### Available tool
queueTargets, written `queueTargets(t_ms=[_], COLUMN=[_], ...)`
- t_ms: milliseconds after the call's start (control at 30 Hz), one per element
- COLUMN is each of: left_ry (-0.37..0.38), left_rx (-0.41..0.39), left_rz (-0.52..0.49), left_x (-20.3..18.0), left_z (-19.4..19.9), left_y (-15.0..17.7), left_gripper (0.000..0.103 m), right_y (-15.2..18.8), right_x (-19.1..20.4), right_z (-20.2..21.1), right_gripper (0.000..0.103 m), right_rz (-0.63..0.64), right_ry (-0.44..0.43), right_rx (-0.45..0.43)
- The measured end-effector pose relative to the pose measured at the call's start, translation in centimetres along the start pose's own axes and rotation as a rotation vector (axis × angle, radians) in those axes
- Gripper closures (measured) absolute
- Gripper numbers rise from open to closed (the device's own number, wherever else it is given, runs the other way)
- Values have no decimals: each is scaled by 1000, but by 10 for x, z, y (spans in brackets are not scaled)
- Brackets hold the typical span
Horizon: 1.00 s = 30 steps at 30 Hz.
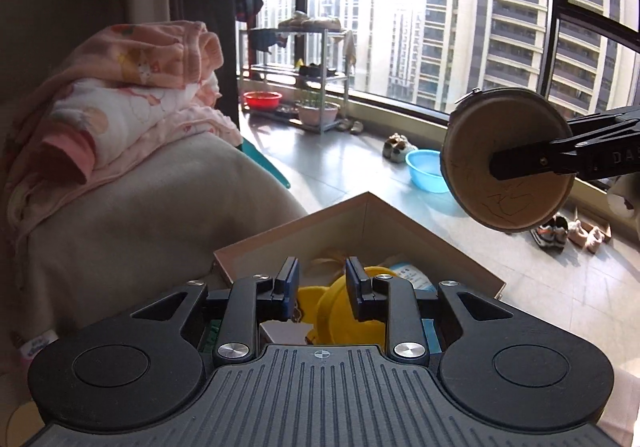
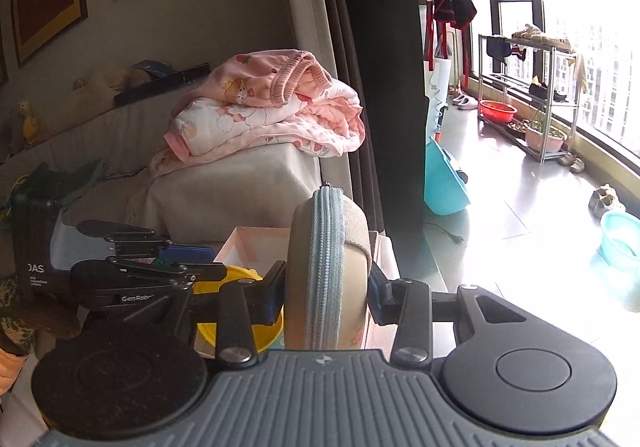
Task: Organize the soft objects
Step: 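Carry the cup and case into the pink box and open both tools, then grasp the blue face mask with the left tool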
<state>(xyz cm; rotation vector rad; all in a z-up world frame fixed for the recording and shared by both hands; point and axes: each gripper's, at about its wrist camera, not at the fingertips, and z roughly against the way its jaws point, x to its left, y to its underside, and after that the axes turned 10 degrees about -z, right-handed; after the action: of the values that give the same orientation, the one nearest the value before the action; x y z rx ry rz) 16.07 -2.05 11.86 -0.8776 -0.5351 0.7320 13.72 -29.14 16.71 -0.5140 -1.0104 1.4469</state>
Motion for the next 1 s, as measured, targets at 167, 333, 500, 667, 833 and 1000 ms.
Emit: queueTargets(t_ms=[167,333,500,667,833,1000], left_ry=[-11,13,-11,-111,-242,-344], left_rx=[19,105,92,68,44,-3], left_rz=[41,134,210,277,336,367], left_x=[-1,4,31,56,78,101], left_z=[29,39,70,107,147,197], left_y=[15,50,76,94,112,123], left_gripper=[75,75,75,75,75,75], right_y=[-19,-13,-22,-41,-50,-68], right_x=[37,54,63,87,121,181], right_z=[-63,-118,-81,-39,-16,3], right_gripper=[63,62,51,44,44,43], right_rz=[214,179,104,104,17,-35], right_ry=[129,82,6,3,-59,-120], right_rx=[-4,214,176,118,134,119])
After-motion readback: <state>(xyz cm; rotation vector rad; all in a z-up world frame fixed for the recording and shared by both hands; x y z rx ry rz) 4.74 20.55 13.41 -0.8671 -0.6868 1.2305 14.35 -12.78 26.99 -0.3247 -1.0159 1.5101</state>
